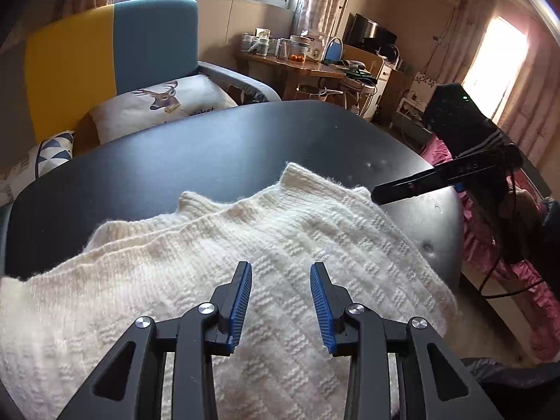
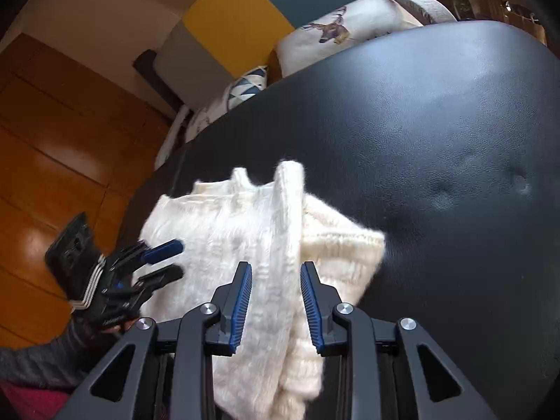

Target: Fold clothes

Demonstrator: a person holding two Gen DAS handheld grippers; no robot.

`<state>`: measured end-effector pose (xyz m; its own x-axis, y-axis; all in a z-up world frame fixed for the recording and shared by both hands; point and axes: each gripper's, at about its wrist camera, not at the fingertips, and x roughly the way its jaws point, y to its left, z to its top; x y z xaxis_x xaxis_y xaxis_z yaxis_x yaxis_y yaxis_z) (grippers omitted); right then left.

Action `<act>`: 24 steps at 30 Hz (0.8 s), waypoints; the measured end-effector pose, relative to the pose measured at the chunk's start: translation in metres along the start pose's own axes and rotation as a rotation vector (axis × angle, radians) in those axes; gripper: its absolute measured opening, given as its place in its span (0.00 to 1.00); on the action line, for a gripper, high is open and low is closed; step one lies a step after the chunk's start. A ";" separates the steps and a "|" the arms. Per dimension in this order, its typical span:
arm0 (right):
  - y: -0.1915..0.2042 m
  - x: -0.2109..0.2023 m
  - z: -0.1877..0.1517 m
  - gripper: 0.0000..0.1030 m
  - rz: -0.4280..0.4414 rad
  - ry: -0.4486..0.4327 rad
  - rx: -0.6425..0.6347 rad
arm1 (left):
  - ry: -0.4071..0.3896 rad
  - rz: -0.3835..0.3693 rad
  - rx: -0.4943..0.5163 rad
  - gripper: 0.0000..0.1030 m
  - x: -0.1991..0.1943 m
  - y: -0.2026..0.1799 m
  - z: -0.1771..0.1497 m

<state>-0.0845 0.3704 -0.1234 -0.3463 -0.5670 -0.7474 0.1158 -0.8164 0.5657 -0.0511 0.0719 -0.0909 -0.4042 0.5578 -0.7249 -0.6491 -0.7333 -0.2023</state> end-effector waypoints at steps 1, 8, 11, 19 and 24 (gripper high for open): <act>0.001 0.010 0.004 0.28 -0.039 0.013 0.001 | 0.000 0.006 -0.004 0.35 -0.001 0.003 -0.004; 0.071 0.030 -0.033 0.06 -0.467 0.019 -0.451 | 0.030 -0.004 -0.081 0.40 0.012 0.009 -0.020; 0.066 0.053 -0.055 0.06 -0.706 0.100 -0.633 | 0.019 -0.016 -0.136 0.47 0.022 0.007 -0.028; -0.002 0.015 -0.032 0.15 -0.412 -0.005 -0.171 | -0.028 0.001 -0.177 0.64 0.023 -0.011 -0.027; -0.001 -0.020 -0.031 0.21 -0.344 -0.115 -0.088 | -0.074 -0.031 -0.255 0.64 -0.016 0.008 -0.028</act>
<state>-0.0487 0.3794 -0.1199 -0.4805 -0.2458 -0.8418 0.0522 -0.9662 0.2523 -0.0313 0.0461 -0.0991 -0.4391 0.6014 -0.6675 -0.4819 -0.7846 -0.3900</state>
